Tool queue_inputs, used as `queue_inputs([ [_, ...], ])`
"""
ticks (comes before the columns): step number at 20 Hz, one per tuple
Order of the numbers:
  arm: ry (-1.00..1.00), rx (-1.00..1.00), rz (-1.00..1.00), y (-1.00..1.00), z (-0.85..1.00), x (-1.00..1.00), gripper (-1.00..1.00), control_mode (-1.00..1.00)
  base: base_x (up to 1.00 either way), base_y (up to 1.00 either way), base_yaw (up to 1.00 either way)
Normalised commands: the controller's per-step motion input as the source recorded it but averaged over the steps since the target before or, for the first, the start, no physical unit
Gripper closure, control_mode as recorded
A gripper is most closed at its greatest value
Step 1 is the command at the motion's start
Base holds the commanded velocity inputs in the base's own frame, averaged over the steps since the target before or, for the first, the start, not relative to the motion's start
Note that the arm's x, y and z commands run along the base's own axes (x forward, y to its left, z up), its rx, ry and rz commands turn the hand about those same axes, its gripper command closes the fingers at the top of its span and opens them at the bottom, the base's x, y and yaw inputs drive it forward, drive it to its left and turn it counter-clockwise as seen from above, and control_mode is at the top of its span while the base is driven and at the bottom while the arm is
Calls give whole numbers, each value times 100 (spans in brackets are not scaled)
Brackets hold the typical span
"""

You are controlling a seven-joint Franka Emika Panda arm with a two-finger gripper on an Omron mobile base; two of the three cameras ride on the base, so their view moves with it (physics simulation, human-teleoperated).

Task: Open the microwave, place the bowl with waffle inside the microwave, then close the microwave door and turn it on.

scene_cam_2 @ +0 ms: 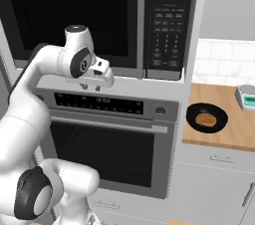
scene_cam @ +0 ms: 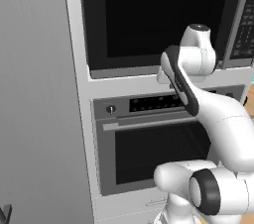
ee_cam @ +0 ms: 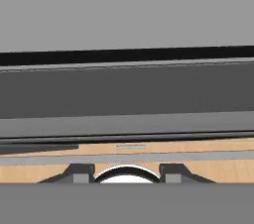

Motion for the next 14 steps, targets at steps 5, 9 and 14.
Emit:
queue_inputs([
  [5,-20,4,0,-20,12,-27,-100,-100,0,0,0],
  [9,-30,9,0,-67,39,-46,-100,-100,0,0,0],
  [14,-13,6,0,-80,54,-22,-100,-100,0,0,0],
])
